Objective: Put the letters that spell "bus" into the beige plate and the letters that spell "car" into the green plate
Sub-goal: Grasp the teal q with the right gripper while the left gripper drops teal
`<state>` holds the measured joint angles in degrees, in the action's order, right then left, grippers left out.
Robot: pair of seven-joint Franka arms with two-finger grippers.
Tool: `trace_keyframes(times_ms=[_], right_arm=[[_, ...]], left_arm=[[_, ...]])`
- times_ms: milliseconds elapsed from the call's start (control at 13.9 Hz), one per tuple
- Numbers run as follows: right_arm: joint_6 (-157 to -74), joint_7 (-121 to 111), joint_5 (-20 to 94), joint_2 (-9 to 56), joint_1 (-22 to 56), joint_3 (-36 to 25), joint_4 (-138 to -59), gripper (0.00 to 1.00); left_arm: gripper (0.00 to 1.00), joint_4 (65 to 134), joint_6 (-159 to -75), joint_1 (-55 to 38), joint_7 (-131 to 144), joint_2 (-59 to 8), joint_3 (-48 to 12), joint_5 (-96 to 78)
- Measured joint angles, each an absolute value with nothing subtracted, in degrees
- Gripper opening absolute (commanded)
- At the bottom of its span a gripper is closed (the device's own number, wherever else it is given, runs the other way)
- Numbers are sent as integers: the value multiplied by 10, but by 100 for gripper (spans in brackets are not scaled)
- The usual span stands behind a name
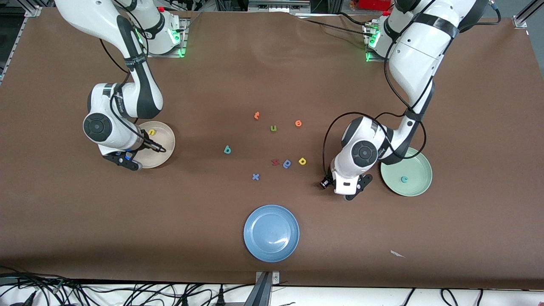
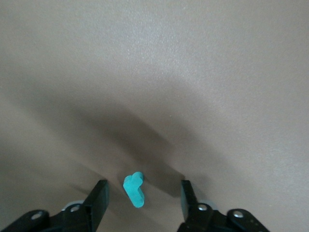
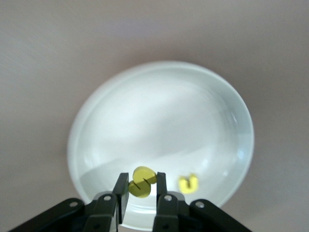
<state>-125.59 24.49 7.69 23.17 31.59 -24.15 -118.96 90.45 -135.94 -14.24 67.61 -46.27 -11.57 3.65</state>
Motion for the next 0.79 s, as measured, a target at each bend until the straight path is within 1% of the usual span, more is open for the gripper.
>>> trace_keyframes(times_ms=[72,144,216,289,361,505,649,793], right_arm=[[-1260,240,77,233,316,-241,-1202,13],[-1266,239,77,235,317,-240,-1210,21],[-1272,238,77,237,318,-237,-1214,46],[-1275,238,77,239,319,-235,-1216,90],[-1276,238,77,241,321,-234,-1216,100],[-1275,238,77,242,323,-234,-1216,100],[-1274,238,77,235,325,-230,-1210,100],[-1274,243,78,222,326,-212,-1200,100]], left_arm=[[46,904,-1359,-144,685,-463,-116,46],[42,904,-1356,-144,691,-462,-116,49],[38,904,-1356,-144,693,-461,-116,50],[33,904,-1355,-144,693,-460,-116,50],[30,904,-1355,-144,693,-460,-115,50],[22,904,-1353,-144,693,-459,-115,50],[16,904,-1348,-144,694,-458,-116,60],[11,904,-1346,-145,694,-458,-116,67]])
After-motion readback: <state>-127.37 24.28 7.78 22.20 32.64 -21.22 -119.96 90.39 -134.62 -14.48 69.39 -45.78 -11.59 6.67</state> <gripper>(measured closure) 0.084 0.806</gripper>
